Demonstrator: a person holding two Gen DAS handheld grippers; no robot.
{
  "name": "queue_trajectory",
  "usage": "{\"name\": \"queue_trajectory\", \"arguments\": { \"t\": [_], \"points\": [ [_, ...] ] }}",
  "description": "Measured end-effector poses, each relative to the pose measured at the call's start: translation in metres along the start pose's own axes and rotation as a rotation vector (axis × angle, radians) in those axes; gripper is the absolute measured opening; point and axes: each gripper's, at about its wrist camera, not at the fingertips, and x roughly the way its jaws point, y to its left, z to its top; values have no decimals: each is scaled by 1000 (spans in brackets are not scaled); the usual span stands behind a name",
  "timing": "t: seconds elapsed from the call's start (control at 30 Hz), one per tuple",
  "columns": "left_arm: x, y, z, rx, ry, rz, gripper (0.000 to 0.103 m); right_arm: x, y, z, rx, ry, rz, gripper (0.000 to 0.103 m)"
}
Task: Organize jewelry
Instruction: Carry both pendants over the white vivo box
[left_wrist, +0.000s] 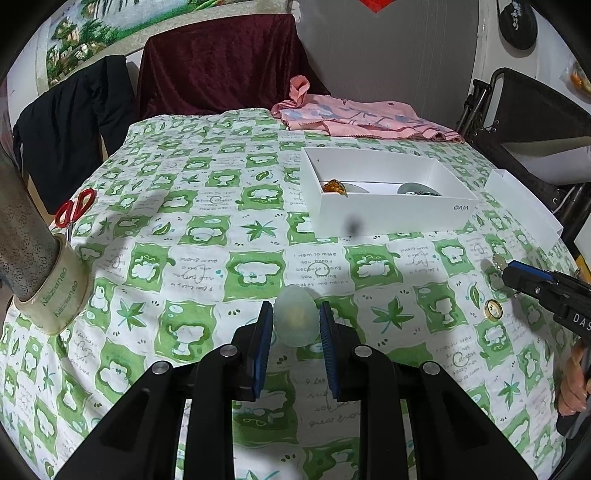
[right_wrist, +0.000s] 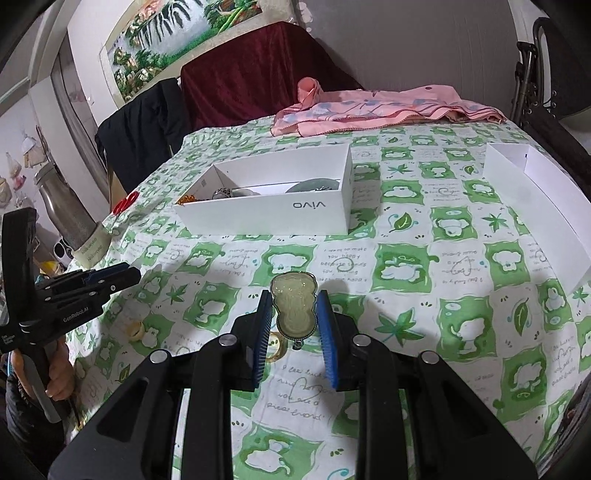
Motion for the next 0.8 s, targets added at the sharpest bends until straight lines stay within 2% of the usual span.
{"name": "queue_trajectory", "arguments": {
  "t": [0.23, 0.43, 0.8],
  "points": [
    [-2, 2, 8, -22, -5, -22, 26, -7, -6, 6, 34, -20, 18, 24],
    [-4, 1, 33, -39, -29, -33, 26, -14, -10, 19, 57, -45, 36, 24],
    [-5, -30, 94, 10, -95, -67, 26, -21, -9, 75, 52, -120, 43, 24]
  ]
}}
